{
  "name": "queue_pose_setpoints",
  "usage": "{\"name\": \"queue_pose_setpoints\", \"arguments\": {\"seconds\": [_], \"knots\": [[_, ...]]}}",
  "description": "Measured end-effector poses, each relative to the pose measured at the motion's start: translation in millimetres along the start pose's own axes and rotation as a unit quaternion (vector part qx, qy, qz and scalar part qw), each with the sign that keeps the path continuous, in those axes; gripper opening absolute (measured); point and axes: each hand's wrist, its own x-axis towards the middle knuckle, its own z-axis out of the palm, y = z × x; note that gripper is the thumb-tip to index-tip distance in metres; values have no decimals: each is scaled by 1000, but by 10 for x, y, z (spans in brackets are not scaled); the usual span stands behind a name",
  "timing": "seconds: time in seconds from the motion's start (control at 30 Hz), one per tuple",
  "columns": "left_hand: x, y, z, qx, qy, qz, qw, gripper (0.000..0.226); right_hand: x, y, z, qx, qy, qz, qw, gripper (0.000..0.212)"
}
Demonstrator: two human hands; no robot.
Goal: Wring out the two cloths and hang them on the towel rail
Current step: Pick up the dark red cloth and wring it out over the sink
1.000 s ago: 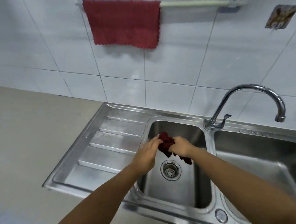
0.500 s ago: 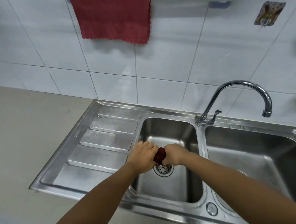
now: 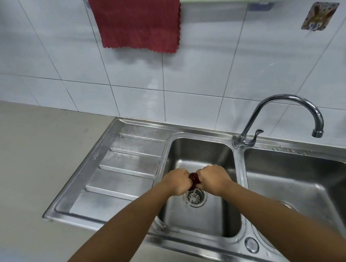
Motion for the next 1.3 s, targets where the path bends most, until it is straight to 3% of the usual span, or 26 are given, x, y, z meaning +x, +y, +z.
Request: {"name": "queue_pose_setpoints", "arguments": {"seconds": [0.17, 0.33, 0.37, 0.43, 0.53, 0.63, 0.73, 0.83, 0.93, 1.0, 1.13, 1.3], "knots": [[-9, -69, -59, 35, 32, -1, 999, 22, -22, 83, -15, 29, 73, -7, 997, 28], [-31, -135, -87, -48, 84, 3, 995, 19, -42, 87, -94, 86, 58, 70, 992, 24], [-49, -143, -67, -70, 114, 13, 991, 19, -37, 75, -128, 138, 40, 87, 986, 20], [-91, -170, 16, -132, 186, 33, 973, 42, 0, 77, -183, 263, -16, 101, 959, 10], [-187, -190, 162, -152, 287, 102, 940, 61, 12, 92, -350, 405, -115, 95, 902, 14], [-225, -283, 262, 2, 357, 203, 912, 65, -37, 103, -510, 474, -225, 81, 848, 12], [-194, -365, 266, 113, 411, 228, 875, 59, -81, 34, -585, 475, -311, 69, 821, 20], [-127, -369, 168, 155, 417, 229, 866, 43, -103, -122, -594, 412, -292, 82, 859, 24], [-80, -367, 63, 208, 339, 232, 888, 30, -118, -206, -546, 247, -179, 91, 948, 20], [-101, -304, 12, 218, 291, 212, 907, 25, -148, -210, -511, 122, -103, 80, 984, 17], [-133, -124, -39, 159, 221, 174, 946, 19, -183, -158, -421, -10, -28, 29, 999, 23], [-146, -12, -53, 61, 121, 110, 985, 16, -161, -37, -301, -55, -8, -17, 998, 29]]}}
